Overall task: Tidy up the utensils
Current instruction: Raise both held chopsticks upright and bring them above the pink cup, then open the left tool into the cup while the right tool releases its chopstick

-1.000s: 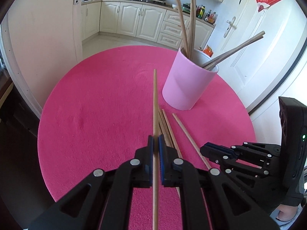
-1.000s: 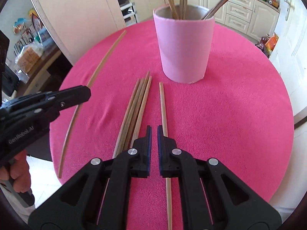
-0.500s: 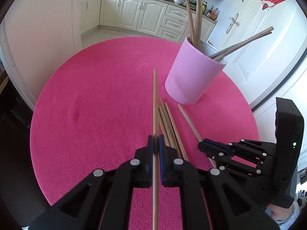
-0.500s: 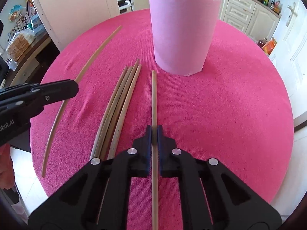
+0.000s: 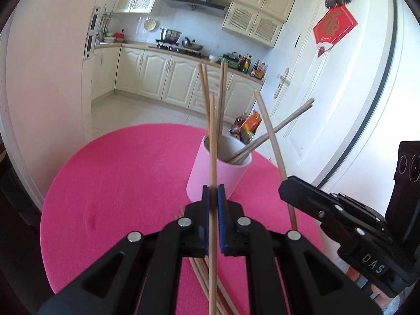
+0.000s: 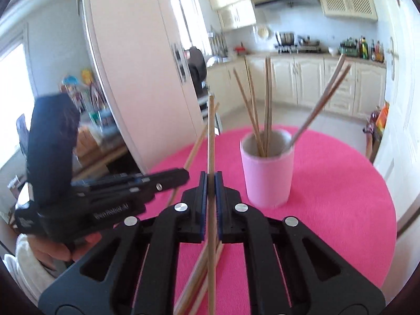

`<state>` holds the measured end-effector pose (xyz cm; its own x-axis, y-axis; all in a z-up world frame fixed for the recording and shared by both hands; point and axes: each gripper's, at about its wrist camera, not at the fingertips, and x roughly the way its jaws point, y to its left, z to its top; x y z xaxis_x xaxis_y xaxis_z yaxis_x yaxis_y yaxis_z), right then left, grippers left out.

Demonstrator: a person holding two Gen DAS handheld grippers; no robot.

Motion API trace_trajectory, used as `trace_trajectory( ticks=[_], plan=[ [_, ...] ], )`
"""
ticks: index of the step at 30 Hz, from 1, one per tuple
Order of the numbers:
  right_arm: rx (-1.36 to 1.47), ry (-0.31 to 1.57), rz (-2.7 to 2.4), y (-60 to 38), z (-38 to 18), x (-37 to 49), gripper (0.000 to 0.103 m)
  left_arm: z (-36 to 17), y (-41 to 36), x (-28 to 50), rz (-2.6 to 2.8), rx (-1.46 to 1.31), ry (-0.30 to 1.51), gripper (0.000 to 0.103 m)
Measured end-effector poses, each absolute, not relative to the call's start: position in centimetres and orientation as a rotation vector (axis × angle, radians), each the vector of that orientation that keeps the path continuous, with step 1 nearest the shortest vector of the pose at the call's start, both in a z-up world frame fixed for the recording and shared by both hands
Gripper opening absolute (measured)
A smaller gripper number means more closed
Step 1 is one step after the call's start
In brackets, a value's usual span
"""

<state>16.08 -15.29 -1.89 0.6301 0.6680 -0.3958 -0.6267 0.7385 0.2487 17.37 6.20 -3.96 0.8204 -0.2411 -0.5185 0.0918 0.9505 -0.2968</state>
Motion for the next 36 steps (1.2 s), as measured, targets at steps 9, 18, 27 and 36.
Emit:
trace_trajectory(
  ticks=[9,18,27,36],
  plan=[
    [0.218,0.159,0.666,-16.5,1.2,17.9,0.006,0.3,4.6,18.6,-0.299,-0.292,0.217,0.006],
    [0.268,-0.070,0.580,-17.0,0.9,20.8,0.006,0.3,3.9,22.7,-0.296,-0.313,0.029,0.006],
    [0.298,-0.103,0.555,-16.6,-0.1,23.4,0.006,-0.8,3.7,26.2,-0.275,-0.297,-0.021,0.006],
    [0.262,-0.116,0.516,-15.6,-0.7,24.7,0.006,-3.0,4.1,28.0,-0.238,-0.287,0.005,0.006]
  ],
)
